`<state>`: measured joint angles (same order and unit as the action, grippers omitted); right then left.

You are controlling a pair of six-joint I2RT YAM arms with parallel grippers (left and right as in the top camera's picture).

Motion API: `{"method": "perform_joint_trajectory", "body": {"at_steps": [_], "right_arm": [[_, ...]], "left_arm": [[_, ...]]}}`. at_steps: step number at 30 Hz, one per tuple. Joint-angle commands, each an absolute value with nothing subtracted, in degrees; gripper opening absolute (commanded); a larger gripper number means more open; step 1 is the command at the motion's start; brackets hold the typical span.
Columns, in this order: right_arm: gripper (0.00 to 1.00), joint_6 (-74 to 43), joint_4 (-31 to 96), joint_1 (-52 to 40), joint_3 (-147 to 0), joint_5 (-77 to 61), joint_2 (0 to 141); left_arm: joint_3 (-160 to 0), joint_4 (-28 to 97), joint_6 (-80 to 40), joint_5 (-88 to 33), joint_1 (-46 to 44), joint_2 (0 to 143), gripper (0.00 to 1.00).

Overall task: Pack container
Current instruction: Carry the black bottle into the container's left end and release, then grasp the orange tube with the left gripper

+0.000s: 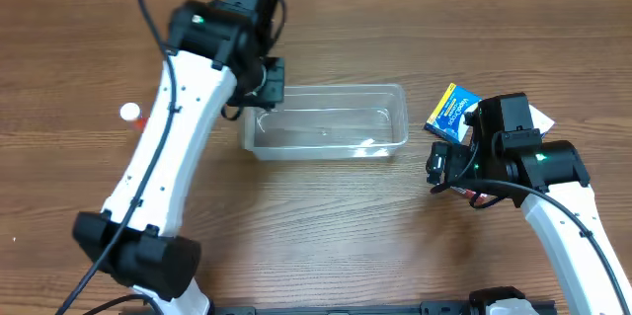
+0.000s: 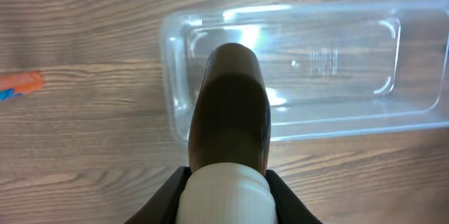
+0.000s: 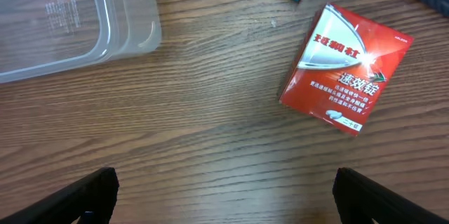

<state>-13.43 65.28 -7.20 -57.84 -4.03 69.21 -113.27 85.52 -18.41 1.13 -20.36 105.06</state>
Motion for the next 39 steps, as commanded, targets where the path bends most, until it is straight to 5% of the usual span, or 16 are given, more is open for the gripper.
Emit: {"method": "perform_joint_trajectory", "body": {"at_steps": [1,13,15,16,20,22,25,29,34,39], "right_arm": [[1.00,-13.1,65.4,-7.0,-59.3,-3.6,68.8],[1.00,-13.1,65.7,-7.0,-59.3,-3.5,68.8],[1.00,-13.1,65.7,-7.0,-59.3,-3.5,68.8],[1.00,-13.1,65.7,-7.0,-59.3,-3.5,68.8],[1.00,-13.1,65.7,-7.0,-59.3,-3.5,68.8],[1.00,-13.1,65.7,-7.0,-59.3,-3.5,68.8],[1.00,-13.1,65.7,-7.0,-59.3,-3.5,68.8],[1.00,-13.1,65.7,-7.0,-59.3,-3.5,68.8],[1.00,-13.1,65.7,-7.0,-59.3,-3.6,68.8],[1.00,-13.1,65.7,-7.0,-59.3,-3.6,68.8]], "left_arm": [[-106.6,82.0,-20.5,3.7,-20.4,108.2,0.08],[-101.3,71.5,-20.8,0.4,-18.4,121.7,0.16],[-101.9,72.1,-20.8,0.4,-18.4,121.6,0.52],[-102.7,72.9,-20.8,0.4,-18.4,121.5,0.60],[-112.7,80.9,-20.3,1.0,-18.4,114.5,0.64],[-116.9,84.8,-20.4,5.0,-18.1,108.3,1.00],[-117.8,88.5,-22.0,8.7,-15.3,99.1,1.00],[-117.8,92.7,-22.3,8.1,0.4,92.5,1.00],[-111.9,88.6,-20.9,4.3,15.4,98.3,1.00],[-110.5,86.7,-19.2,2.9,17.5,110.9,1.00]]}}
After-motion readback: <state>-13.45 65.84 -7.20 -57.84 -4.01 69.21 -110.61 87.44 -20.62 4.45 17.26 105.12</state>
